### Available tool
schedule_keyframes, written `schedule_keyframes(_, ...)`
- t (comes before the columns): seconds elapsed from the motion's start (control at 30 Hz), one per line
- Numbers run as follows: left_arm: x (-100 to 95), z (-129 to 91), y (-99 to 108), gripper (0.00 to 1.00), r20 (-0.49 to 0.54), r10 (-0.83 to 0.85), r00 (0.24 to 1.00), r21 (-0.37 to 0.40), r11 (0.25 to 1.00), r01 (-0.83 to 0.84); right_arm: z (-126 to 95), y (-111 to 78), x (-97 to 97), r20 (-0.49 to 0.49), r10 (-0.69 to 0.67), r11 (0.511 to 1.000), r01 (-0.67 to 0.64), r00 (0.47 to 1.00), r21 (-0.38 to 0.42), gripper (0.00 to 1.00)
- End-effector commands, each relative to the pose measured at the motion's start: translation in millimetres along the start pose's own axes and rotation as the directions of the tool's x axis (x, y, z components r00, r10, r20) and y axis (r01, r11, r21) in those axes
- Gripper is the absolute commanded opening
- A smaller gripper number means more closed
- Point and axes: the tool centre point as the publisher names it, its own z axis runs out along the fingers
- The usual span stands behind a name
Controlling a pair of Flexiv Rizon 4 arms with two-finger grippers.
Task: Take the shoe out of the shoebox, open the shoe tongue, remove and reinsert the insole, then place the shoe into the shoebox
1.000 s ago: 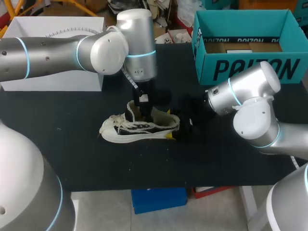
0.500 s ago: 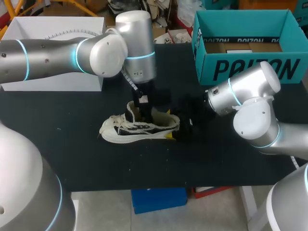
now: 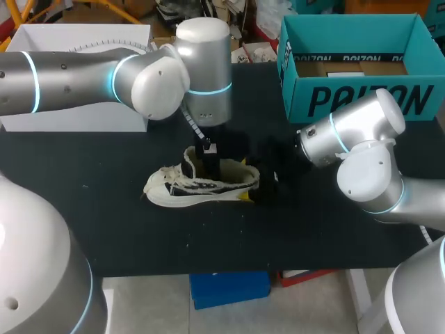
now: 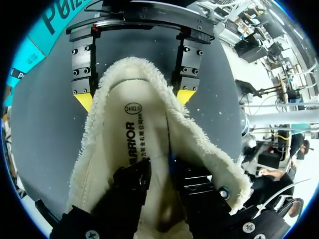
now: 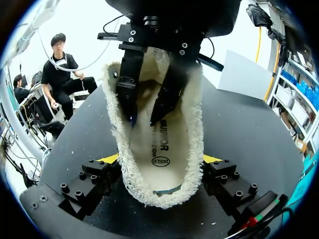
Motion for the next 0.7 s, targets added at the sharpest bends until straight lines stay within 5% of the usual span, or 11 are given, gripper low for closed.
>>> schedule_keyframes(0.03, 15.3, -1.8, 2.1, 0.27, 0.155, -0.012, 0.988, -0.047, 0.999, 0.020, 1.5, -1.9, -0.8, 0.001, 0.001, 1.000, -0.001, 1.000, 0.002, 0.00)
schedule_keyframes(0.37, 10.1, 5.7, 9.2, 0.38, 0.341, 0.012, 0.940, -0.155, 0.987, 0.044, 1.5, -1.9, -0.8, 0.001, 0.001, 1.000, -0.001, 1.000, 0.002, 0.00)
schedule_keyframes(0.7, -10.0, 12.8, 17.4, 0.34, 0.475, 0.025, 0.880, -0.206, 0.975, 0.083, 1.5, -1.9, -0.8, 0.001, 0.001, 1.000, -0.001, 1.000, 0.002, 0.00)
